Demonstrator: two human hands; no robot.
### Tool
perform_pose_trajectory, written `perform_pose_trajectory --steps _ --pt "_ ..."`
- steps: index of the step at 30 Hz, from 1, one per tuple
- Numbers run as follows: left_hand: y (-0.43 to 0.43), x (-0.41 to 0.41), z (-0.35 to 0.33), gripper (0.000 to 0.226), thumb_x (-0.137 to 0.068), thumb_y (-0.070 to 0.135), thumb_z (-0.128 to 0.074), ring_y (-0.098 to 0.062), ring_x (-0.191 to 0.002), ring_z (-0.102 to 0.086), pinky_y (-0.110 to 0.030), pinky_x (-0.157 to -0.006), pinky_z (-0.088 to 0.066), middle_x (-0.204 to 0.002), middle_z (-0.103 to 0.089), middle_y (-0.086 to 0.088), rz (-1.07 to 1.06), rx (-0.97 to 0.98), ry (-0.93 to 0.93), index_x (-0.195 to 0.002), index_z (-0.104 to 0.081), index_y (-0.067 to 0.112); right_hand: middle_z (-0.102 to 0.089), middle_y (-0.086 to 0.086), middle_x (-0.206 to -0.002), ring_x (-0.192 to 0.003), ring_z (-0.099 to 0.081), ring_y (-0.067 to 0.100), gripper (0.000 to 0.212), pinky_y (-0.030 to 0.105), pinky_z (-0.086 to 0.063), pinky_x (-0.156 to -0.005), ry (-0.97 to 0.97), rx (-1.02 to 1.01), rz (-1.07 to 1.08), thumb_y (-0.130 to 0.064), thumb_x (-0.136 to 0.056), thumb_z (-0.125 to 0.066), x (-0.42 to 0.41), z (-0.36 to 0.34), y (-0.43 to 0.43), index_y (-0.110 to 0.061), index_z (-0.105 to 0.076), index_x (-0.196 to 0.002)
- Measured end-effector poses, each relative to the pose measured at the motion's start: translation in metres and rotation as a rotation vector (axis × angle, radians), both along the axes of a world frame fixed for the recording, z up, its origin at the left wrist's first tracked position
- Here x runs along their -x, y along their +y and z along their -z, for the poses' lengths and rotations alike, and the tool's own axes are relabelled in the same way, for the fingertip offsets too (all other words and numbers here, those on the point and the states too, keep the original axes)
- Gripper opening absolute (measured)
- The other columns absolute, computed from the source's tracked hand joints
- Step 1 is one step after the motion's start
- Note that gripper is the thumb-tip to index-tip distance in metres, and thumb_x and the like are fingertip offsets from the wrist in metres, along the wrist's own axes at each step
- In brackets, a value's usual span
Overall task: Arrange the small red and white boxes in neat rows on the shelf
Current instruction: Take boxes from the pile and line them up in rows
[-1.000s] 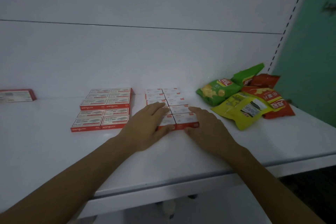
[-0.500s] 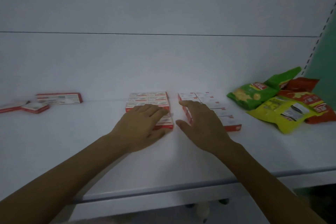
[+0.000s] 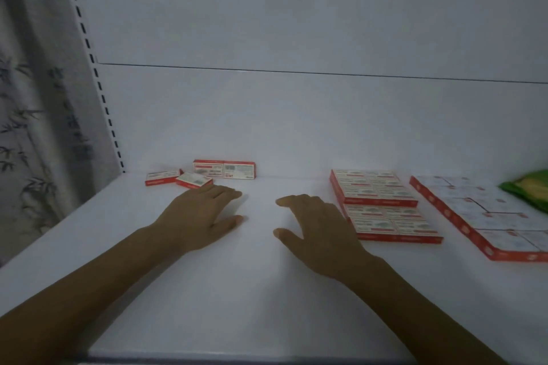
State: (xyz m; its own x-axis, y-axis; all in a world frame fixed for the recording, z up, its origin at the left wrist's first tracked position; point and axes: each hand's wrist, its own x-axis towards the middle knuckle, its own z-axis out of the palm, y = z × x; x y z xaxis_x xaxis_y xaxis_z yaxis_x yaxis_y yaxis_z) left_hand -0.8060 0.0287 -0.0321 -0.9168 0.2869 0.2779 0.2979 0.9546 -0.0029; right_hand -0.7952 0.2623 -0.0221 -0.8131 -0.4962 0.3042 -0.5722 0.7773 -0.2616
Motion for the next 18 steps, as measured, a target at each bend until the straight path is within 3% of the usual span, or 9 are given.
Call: perform_pose_trajectory --steps 2,6,11,14,18 --pt "-0.02 0.006 0.007 0.087 -0.073 0.081 -0.009 -0.015 -0.133 -0.036 -0.032 -0.099 -0.037 -0.141 -0.044 0.008 -0.01 -0.044 -0.031 -0.136 -0.039 0.029 -0.039 -0.009 -0.142 -0.129 -0.036 0.012 0.048 0.03 -0.022 -0.108 -0.005 -0.024 0.013 -0.045 -0.092 -0.045 0.005 0.001 -0.019 -0.029 -0.034 -0.136" --pt "-0.029 0.015 0.018 0.052 -0.089 0.058 -0.039 -0.012 -0.126 -0.04 -0.031 -0.1 -0.036 -0.137 -0.047 0.008 -0.028 -0.271 -0.124 -0.132 -0.045 0.029 -0.046 -0.005 -0.136 -0.124 -0.041 0.015 0.046 0.032 -0.028 -0.104 -0.034 -0.032 0.049 -0.043 -0.091 -0.048 0.026 -0.001 -0.059 -0.027 -0.038 -0.133" --pt "-0.033 0.022 0.021 0.044 -0.087 0.054 -0.047 -0.012 -0.113 -0.047 -0.03 -0.094 -0.042 -0.127 -0.053 0.007 0.059 -0.293 -0.09 -0.121 -0.055 0.028 -0.052 0.005 -0.128 -0.115 -0.049 0.025 0.044 0.04 -0.039 -0.098 -0.015 -0.062 0.164 -0.03 -0.086 -0.053 0.082 -0.01 -0.099 -0.018 -0.043 -0.128" --pt "-0.034 0.025 0.022 0.046 -0.088 0.056 -0.043 -0.016 -0.124 -0.04 -0.036 -0.101 -0.039 -0.132 -0.049 0.006 0.067 -0.278 -0.109 -0.123 -0.053 0.028 -0.055 0.007 -0.121 -0.109 -0.053 0.027 0.045 0.042 -0.044 -0.093 0.0 -0.031 0.23 -0.027 -0.083 -0.055 0.115 -0.011 -0.116 -0.016 -0.043 -0.125" --pt "-0.034 0.026 0.022 0.046 -0.09 0.055 -0.04 -0.015 -0.127 -0.036 -0.033 -0.102 -0.035 -0.134 -0.047 0.006 0.08 -0.251 -0.103 -0.125 -0.051 0.027 -0.052 0.007 -0.119 -0.107 -0.049 0.025 0.042 0.04 -0.045 -0.089 0.078 -0.073 0.259 -0.023 -0.081 -0.057 0.139 0.001 -0.132 -0.015 -0.045 -0.12"
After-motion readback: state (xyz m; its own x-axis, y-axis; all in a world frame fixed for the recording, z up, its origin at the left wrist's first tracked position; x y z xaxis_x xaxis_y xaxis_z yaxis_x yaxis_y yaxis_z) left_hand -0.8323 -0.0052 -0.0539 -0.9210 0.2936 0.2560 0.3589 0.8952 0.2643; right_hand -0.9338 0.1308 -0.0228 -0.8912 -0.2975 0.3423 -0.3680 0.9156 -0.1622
